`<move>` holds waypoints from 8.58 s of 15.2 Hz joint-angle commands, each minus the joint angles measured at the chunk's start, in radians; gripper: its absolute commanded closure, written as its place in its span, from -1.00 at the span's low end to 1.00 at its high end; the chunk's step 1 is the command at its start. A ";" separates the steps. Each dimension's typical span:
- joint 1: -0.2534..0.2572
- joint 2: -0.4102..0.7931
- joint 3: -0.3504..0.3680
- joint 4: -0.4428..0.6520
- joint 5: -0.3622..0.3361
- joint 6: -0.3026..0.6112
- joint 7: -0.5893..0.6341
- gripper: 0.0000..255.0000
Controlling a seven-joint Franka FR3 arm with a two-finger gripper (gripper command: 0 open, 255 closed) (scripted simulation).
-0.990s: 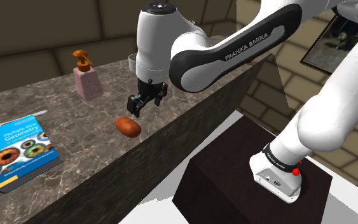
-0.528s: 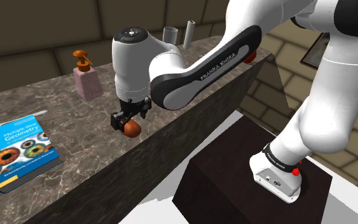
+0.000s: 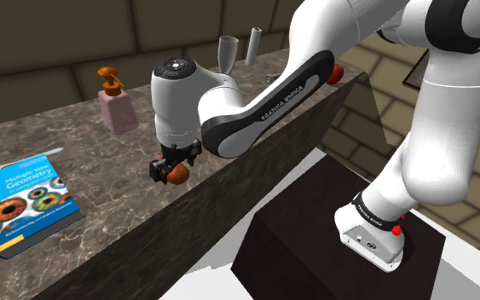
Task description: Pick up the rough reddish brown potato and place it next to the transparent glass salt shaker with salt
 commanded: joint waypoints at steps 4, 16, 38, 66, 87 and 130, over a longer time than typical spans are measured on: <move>0.001 0.002 -0.001 0.000 -0.002 0.002 0.002 -1.00; -0.003 -0.008 0.004 0.001 0.007 -0.007 -0.005 1.00; -0.058 -0.186 0.079 0.085 0.179 -0.227 -0.140 1.00; -0.265 -0.604 -0.110 -0.215 0.463 -0.222 -0.677 1.00; -0.467 -0.627 -0.464 -0.267 0.463 -0.173 -1.229 1.00; -0.574 -0.233 -0.607 -0.277 0.508 0.234 -1.508 1.00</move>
